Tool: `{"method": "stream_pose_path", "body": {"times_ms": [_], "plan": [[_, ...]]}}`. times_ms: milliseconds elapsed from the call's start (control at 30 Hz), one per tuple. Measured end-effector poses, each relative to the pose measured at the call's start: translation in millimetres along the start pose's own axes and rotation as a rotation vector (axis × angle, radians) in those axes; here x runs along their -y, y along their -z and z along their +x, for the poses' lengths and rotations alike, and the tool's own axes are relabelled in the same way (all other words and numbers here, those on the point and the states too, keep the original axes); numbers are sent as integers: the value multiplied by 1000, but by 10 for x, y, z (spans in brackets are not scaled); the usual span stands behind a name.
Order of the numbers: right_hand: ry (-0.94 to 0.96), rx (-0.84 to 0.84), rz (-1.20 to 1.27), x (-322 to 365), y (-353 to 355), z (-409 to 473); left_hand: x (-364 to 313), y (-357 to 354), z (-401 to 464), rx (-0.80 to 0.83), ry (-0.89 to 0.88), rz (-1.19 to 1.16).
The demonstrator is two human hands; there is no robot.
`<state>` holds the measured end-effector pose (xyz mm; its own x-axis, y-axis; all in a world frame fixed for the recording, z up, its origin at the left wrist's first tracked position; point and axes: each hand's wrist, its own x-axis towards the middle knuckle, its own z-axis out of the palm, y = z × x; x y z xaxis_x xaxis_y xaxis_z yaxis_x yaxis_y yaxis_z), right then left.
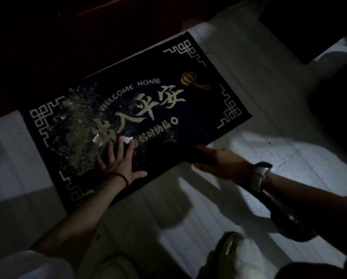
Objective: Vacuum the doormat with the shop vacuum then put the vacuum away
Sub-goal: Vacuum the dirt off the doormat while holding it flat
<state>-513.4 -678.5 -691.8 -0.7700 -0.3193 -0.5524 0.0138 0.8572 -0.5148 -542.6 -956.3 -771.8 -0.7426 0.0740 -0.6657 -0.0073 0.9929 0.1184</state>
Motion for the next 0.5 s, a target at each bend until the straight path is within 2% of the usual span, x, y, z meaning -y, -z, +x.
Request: {"method": "stream_pose_path", "body": {"times_ms": [67,133,267,367,400,500], "plan": [[-126,-141,27,-74,209,189,-3,1,0,-4,1,-2],[-248,-138,127,-61,377,353,-13,0,-6,-3,5,-11],[-278,29,321,97,126,207,-17,17,-23,5,8,-10],[-231,199,371,145,-52,-21,-23,20,-29,11,6,-12],[-228,174,393,121,-1,-13,-29,21,-30,10,6,-13],[-254,-116,406,-43,318,268,-24,27,-17,6,8,-15]]}}
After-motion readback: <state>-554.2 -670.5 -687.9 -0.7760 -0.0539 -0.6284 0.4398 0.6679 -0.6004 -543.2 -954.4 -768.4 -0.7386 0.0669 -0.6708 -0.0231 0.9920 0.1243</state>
